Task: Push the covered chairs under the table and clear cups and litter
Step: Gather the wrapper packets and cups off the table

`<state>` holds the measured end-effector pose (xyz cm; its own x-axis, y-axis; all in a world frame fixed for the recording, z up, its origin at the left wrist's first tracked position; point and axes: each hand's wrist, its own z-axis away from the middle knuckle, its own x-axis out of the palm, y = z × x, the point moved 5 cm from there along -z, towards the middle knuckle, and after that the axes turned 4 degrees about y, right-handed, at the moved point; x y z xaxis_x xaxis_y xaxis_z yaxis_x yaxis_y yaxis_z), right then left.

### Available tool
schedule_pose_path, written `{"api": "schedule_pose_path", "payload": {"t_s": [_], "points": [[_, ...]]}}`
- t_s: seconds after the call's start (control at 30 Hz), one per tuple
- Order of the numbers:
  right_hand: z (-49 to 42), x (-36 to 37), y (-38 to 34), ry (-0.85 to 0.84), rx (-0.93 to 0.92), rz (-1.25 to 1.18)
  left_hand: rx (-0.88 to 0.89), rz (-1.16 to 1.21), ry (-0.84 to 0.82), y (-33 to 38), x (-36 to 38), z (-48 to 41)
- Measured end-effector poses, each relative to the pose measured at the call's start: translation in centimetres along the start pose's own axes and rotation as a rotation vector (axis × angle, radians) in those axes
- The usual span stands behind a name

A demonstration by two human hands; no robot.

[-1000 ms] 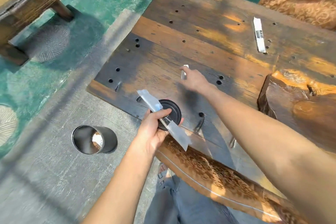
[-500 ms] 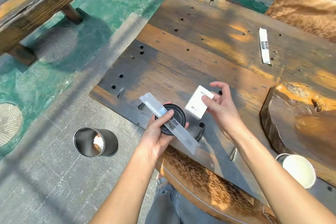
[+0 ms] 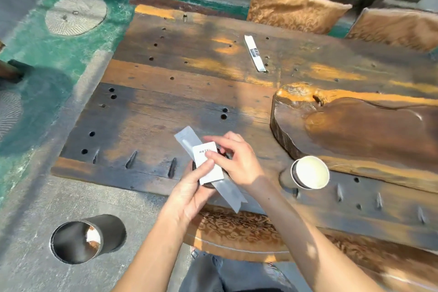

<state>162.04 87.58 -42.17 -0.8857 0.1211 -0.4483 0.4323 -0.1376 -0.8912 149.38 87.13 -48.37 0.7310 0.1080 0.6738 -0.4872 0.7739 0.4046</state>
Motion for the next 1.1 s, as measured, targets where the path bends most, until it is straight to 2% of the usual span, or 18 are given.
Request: {"api": "schedule_pose_path", "payload": {"t_s": [0.17, 0.3, 0.4, 0.47, 0.53, 0.67, 0.77, 0.93, 1.1], "points": [[2.0, -3.3, 2.4, 0.108, 0.095, 0.074, -0.079, -0.129, 0.004, -3.2, 3.3, -1.4], [4.2, -7.5, 4.3, 0.211, 0.152, 0.117, -0.107, -0.102, 0.024, -4.7, 5.1, -2.1], [6.5, -12.0, 7.0, 0.368, 0.233, 0.447, -0.111, -0.085, 0.014, -4.5, 6.1, -2.4], [7.9, -13.9, 9.6, 0.303, 0.421, 0.645, -0.115, -0.116, 0.017, -3.8, 6.4, -2.4], [8.8, -14.4, 12.3, 0.208, 0.563, 0.655, -0.126, -0.140, 0.036, -3.0, 6.1, -2.5], [8.5, -13.0, 15.9, 0.117, 0.634, 0.629, -0.092, -0.128, 0.090, -1.0, 4.8, -2.5], [7.7, -12.2, 16.2, 0.177, 0.639, 0.715, -0.068, -0.071, 0.118, 0.7, 3.4, -2.1], [5.3, -9.1, 13.9, 0.168, 0.547, 0.754, -0.030, 0.054, 0.139, 4.6, 0.3, -0.9], [2.2, -1.1, 8.3, 0.159, 0.393, 0.731, 0.020, -0.038, 0.147, 10.3, -3.9, 0.8]]}}
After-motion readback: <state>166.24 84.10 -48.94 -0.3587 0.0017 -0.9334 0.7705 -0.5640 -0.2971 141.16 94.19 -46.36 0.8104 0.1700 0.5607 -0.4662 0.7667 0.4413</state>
